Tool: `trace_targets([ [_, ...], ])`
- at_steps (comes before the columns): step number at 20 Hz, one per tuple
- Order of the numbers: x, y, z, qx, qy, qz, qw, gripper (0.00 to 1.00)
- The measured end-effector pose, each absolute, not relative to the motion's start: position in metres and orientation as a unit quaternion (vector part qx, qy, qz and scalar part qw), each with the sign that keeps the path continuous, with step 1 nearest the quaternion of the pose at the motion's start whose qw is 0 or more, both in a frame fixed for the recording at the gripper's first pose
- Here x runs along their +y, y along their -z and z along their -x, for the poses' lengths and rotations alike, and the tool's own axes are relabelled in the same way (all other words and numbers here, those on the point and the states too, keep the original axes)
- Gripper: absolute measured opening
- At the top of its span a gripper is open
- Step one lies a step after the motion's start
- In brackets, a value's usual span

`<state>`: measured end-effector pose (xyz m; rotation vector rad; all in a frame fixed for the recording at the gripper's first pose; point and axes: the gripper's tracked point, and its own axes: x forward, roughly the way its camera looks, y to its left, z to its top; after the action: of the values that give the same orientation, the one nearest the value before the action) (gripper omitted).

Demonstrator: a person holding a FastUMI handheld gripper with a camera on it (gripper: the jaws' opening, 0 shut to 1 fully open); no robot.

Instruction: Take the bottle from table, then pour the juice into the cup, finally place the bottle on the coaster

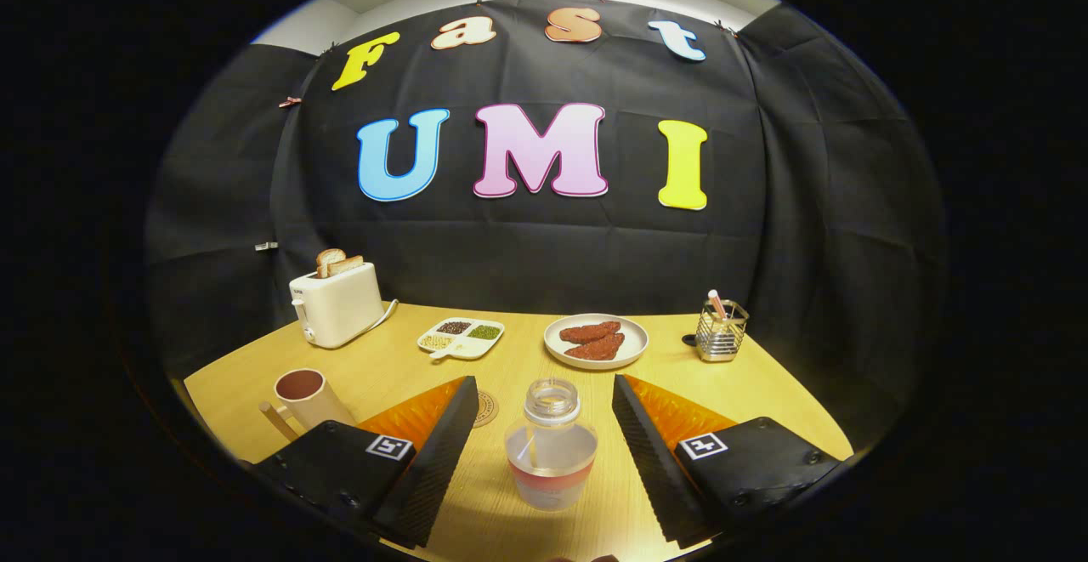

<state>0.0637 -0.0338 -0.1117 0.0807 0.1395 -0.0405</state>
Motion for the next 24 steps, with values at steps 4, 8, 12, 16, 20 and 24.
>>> trace_targets([
  [4,-0.035,0.134,-0.071,0.086,0.023,-0.049,0.995,0.98],
  [8,-0.031,0.15,-0.075,0.091,0.017,-0.039,0.995,0.98],
  [12,-0.031,0.158,-0.08,0.09,0.013,-0.038,0.995,0.98],
  [16,-0.035,0.165,-0.086,0.088,0.017,-0.04,0.995,0.97],
  [20,-0.033,0.169,-0.09,0.089,0.01,-0.052,0.995,0.84],
  [24,-0.033,0.168,-0.093,0.088,0.006,-0.051,0.995,0.79],
])
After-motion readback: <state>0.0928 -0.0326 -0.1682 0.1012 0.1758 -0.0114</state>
